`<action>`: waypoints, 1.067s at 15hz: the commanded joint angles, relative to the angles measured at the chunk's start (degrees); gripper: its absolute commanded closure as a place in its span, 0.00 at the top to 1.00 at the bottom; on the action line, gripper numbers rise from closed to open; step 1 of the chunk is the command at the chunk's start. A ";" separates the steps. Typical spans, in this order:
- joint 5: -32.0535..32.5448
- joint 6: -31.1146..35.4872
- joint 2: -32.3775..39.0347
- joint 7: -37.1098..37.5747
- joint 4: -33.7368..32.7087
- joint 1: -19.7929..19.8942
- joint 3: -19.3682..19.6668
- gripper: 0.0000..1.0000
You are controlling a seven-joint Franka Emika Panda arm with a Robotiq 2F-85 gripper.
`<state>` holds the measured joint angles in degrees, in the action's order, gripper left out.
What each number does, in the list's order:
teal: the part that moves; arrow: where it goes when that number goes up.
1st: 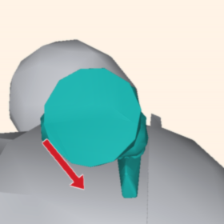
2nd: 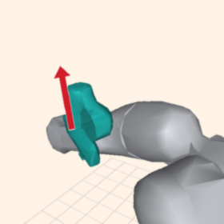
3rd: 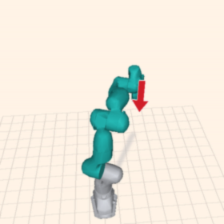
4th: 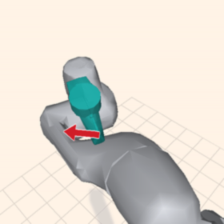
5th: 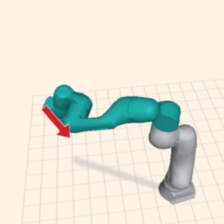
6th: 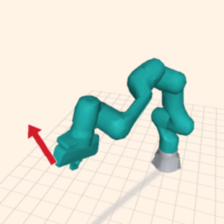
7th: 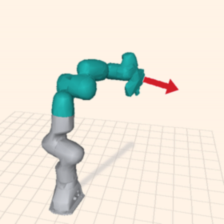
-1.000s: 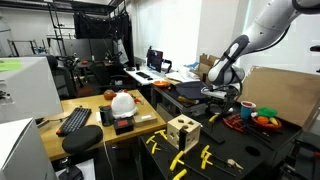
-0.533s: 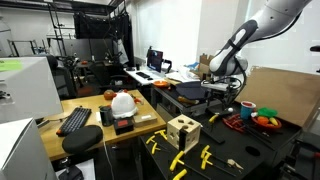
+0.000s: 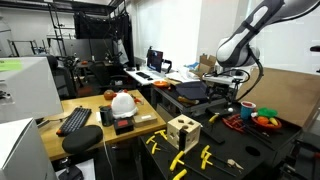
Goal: Put one yellow handle in the wooden box and then on the black stand
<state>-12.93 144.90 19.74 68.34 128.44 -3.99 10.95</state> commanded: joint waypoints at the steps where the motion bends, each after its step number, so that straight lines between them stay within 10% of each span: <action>1: 5.06 1.95 -9.69 4.92 8.03 -1.58 -0.15 1.00; 7: 10.85 -0.37 -21.93 0.09 14.46 1.17 -3.28 1.00; 16: 14.33 -9.88 -36.96 -33.30 24.10 11.12 -2.75 1.00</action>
<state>-0.48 138.12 -11.25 43.67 148.86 3.87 7.84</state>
